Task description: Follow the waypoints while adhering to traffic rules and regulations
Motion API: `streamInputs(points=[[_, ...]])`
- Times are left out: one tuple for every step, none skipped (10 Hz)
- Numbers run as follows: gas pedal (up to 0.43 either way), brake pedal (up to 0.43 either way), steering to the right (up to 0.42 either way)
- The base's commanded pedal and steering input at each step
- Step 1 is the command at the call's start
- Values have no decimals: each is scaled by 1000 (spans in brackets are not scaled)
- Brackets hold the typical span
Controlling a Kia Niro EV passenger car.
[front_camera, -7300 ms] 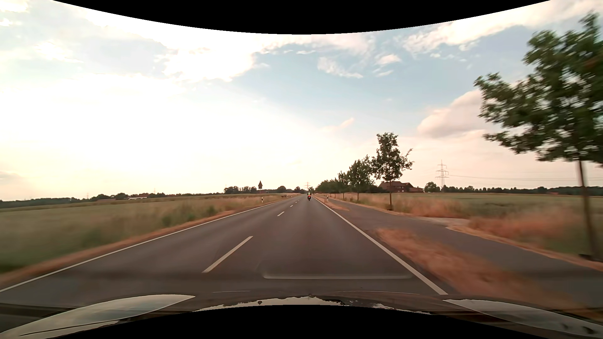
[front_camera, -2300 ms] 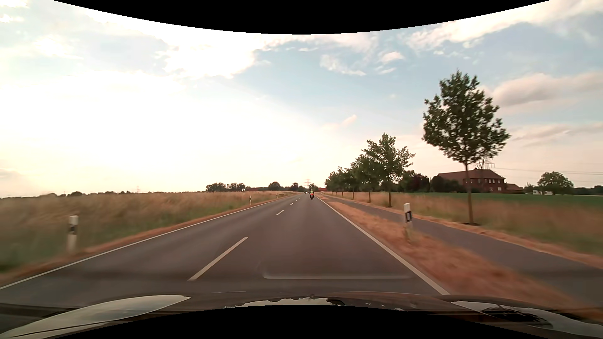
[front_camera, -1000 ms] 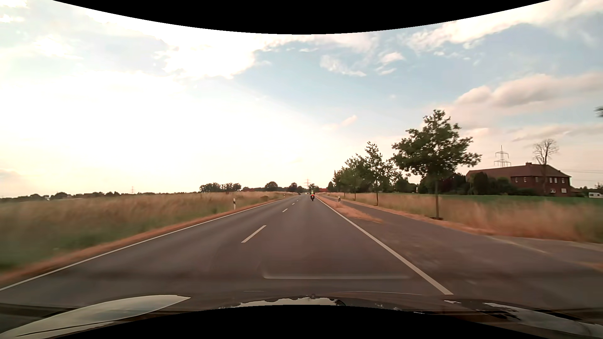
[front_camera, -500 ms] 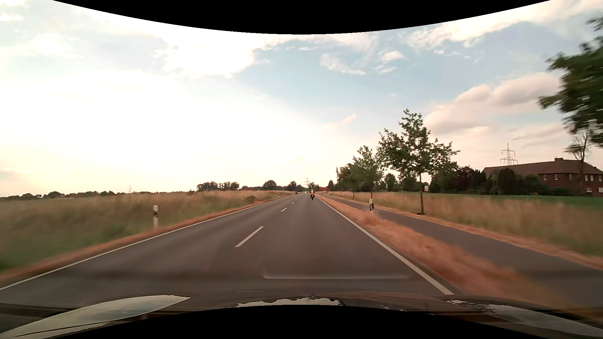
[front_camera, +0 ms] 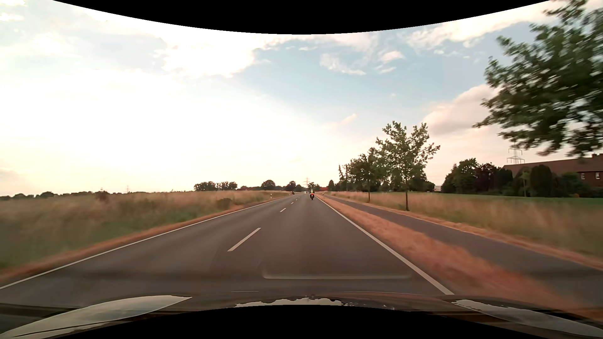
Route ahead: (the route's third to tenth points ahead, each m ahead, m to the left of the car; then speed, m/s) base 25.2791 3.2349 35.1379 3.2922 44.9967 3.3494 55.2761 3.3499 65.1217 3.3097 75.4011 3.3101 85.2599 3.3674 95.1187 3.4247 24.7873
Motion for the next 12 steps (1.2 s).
streamInputs(points=[[0,0,-2],[0,0,-2],[0,0,-2],[0,0,-2],[0,0,-2],[8,0,-2],[28,0,-2],[28,0,-1],[28,0,0],[20,0,0],[20,0,0],[20,0,0]])
